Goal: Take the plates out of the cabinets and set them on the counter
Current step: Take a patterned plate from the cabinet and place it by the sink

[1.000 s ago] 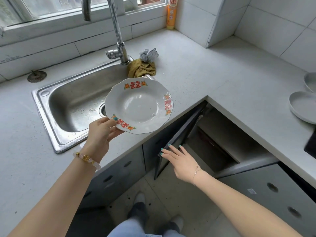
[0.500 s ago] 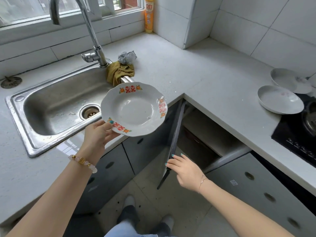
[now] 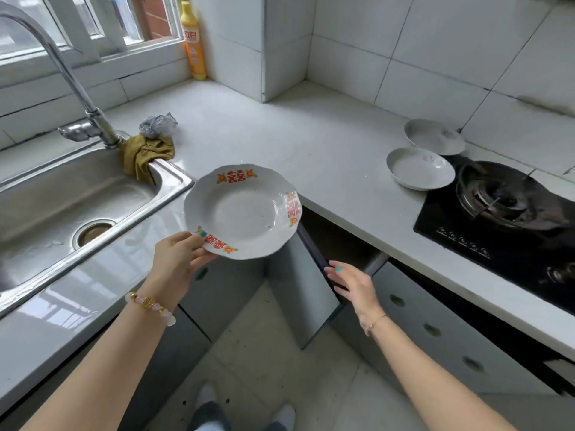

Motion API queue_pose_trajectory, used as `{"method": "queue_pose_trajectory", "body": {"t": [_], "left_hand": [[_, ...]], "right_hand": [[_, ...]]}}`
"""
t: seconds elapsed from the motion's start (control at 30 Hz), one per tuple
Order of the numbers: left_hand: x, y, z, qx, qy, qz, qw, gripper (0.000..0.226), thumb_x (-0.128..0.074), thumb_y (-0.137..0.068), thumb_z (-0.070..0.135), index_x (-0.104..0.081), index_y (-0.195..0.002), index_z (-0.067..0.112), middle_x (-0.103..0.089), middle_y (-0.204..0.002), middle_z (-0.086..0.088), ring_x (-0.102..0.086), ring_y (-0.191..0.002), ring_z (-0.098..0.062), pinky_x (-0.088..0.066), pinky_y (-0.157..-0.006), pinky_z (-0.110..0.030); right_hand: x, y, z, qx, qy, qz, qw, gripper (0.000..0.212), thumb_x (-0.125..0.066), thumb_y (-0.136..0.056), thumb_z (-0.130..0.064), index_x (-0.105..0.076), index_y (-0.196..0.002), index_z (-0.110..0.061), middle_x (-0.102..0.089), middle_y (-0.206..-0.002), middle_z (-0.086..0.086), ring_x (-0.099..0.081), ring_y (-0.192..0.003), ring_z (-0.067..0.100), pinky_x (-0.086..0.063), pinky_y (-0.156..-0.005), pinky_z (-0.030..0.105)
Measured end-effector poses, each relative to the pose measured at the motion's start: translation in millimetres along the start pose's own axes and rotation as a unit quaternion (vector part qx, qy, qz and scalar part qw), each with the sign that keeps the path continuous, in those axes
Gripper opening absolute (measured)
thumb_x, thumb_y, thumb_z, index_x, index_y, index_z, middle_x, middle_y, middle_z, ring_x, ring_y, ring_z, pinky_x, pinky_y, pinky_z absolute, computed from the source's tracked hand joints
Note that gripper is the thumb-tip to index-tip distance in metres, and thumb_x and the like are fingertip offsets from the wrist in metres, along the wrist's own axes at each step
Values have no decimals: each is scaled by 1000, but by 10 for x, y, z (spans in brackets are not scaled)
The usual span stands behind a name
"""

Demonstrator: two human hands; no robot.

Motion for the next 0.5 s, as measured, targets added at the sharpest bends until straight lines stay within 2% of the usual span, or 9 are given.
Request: {"method": "queue_pose_trajectory", "body": {"t": [0.07,0.17,0.27,0.33,0.43,0.5], "left_hand": [[-107,31,2,-4,-3,-8,1000,12,-49,-93,1,-57,-85,0,-66,-86,-16,-70,-60,-15,-56,-51,-20],[-225,70,14,-8,-11,-17,1000,12,-49,-93,2,-57,-85,1,-66,-86,-16,-71,-64,-18,-56,-50,-20],[-310,104,29,-9,-14,-22,1000,9,-49,-94,3,-57,-89,0,-66,-89,-16,-68,-77,-23,-58,-53,-21],[-364,119,44,-13,-16,-32,999,10,-49,-94,3,-57,-89,1,-67,-90,-16,-68,-76,-22,-58,-54,-22],[-429,128,58,-16,-17,-41,999,10,-49,-94,4,-58,-88,1,-67,-89,-15,-70,-71,-19,-58,-53,-22],[-464,124,71,-15,-16,-44,999,9,-50,-93,4,-57,-89,1,-67,-90,-16,-69,-75,-22,-58,-52,-22]], "right_hand": [[108,-33,-96,-26,-99,31,994,24,-45,-98,-21,-65,-109,-14,-68,-113,10,-63,-107,23,-46,-99,42],[211,-94,-244,-29,-187,41,981,31,-40,-99,-26,-62,-116,-12,-68,-113,10,-63,-106,24,-49,-95,41],[263,-122,-355,-29,-233,43,971,35,-36,-99,-28,-61,-118,-13,-68,-114,9,-64,-106,24,-50,-91,39],[276,-126,-416,-31,-253,36,966,34,-35,-100,-28,-61,-116,-14,-68,-115,9,-64,-106,24,-50,-89,38],[269,-99,-522,-31,-272,25,962,36,-34,-100,-27,-59,-121,-12,-67,-114,9,-62,-108,25,-48,-94,40],[257,-96,-583,-30,-283,17,958,37,-33,-100,-27,-58,-123,-11,-67,-113,9,-61,-109,26,-47,-96,41]]}}
Point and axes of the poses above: each hand's wrist, its own y-axis away from the middle knuckle, its own x-axis out of the back of the hand, z = x × y, the point moved 8 cm from there along -y, towards the middle knuckle
